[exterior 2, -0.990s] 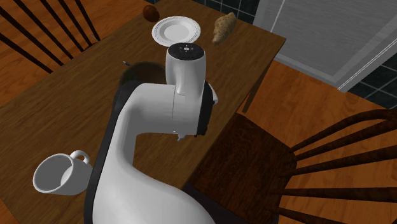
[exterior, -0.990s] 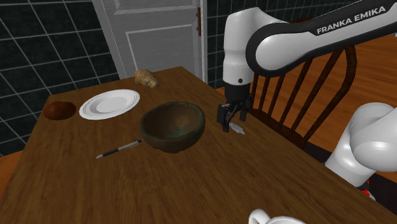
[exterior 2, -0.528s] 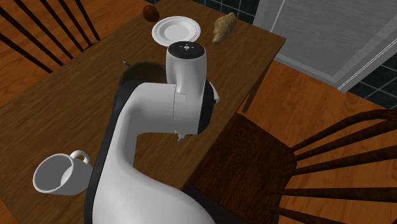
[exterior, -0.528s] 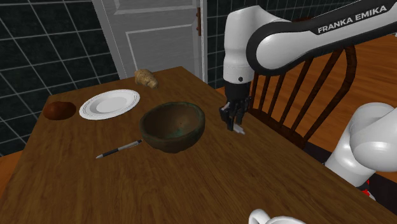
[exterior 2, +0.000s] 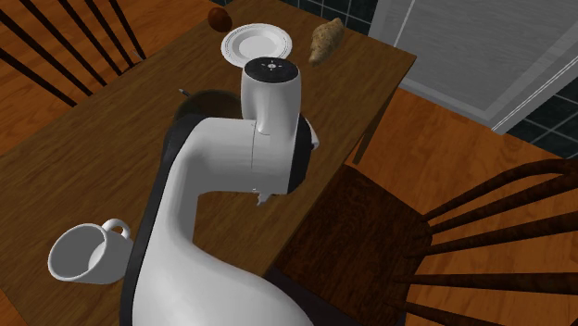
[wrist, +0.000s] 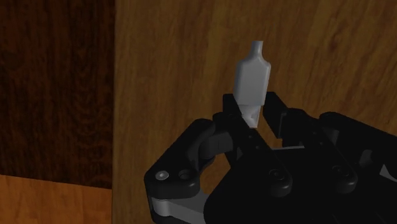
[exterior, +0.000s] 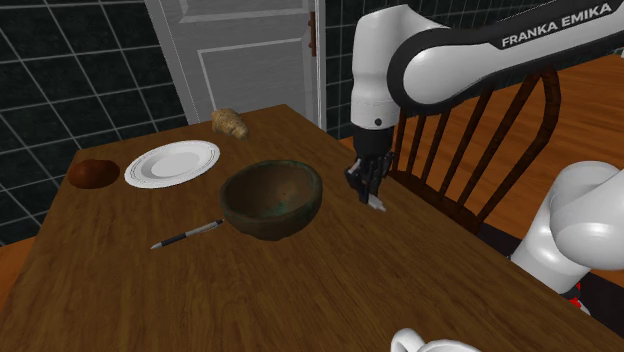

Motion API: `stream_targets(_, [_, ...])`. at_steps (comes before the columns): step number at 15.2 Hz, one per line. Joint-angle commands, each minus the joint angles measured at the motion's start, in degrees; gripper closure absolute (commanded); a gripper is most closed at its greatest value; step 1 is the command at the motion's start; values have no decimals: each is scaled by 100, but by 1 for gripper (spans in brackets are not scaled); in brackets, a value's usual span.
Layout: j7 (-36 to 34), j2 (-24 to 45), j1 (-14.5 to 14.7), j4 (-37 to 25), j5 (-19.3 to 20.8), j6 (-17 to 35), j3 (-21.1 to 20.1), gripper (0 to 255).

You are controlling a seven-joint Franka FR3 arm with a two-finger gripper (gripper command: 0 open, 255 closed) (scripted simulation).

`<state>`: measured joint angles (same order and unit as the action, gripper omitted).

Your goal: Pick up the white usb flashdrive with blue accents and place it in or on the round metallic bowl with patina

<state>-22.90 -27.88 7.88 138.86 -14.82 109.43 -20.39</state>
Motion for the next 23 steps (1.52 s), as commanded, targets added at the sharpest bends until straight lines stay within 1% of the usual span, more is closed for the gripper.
stream_targets(1, [-17, -22, 12, -97, -18, -140, 14, 255])
stream_targets(12, [-91, -122, -22, -860, 74, -1002, 141, 255])
stream_targets(23, [-182, -58, -63, -1750, 162, -1827, 238, 255])
